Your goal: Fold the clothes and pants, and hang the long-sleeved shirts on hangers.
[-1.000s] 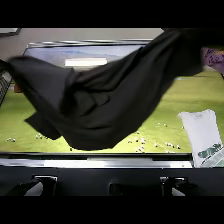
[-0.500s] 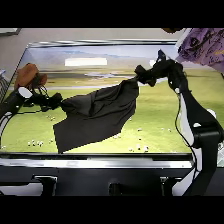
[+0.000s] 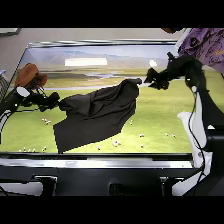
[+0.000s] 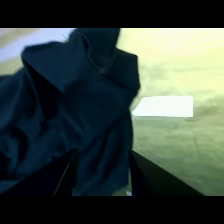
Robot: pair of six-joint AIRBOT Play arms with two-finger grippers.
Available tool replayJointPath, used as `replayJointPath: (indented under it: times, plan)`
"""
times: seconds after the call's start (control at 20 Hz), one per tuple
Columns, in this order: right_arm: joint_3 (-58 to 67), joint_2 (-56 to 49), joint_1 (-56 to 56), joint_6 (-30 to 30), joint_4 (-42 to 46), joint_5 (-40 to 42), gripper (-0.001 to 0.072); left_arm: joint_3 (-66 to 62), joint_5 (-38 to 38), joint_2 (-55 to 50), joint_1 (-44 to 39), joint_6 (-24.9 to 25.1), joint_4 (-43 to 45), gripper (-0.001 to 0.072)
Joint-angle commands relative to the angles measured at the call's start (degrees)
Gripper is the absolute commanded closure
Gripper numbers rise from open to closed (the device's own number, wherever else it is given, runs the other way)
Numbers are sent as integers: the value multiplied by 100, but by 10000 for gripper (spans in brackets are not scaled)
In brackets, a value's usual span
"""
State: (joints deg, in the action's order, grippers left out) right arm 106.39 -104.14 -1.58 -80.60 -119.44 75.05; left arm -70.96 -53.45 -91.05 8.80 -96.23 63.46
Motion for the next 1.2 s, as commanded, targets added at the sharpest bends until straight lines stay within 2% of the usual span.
replayJointPath:
  times: [0.0,0.1,0.25,0.35,0.4,0.55,0.75,1.05,1.1,1.15]
  plan:
    - [-949,743,-254,-603,138,994,336,-149,-385,22,236,17,-2,691]
    - [-2232,1331,-17,-603,-485,343,333,-149,-483,17,291,17,-2,691]
    - [-3987,2094,863,-387,-813,-741,326,-149,-505,15,291,17,-2,691]
    - [-4806,2363,1698,2,-1058,-1429,168,-149,-505,15,291,20,-2,691]
    - [-5023,2380,2118,197,-1106,-1687,158,-149,-507,15,291,20,-2,691]
    - [-5217,2271,3200,835,-1056,-2459,160,-149,-505,15,291,20,-2,691]
    - [-5217,1932,3781,1550,-1062,-3010,164,-149,-505,4,291,20,0,691]
    - [-5211,1840,3781,1860,-1067,-3213,182,-149,-503,4,291,20,15,691]
    - [-5213,1808,3783,1891,-1056,-3211,204,-149,-498,4,291,20,15,691]
    - [-5211,1764,3783,1895,-1062,-3274,256,-149,-498,4,291,20,15,691]
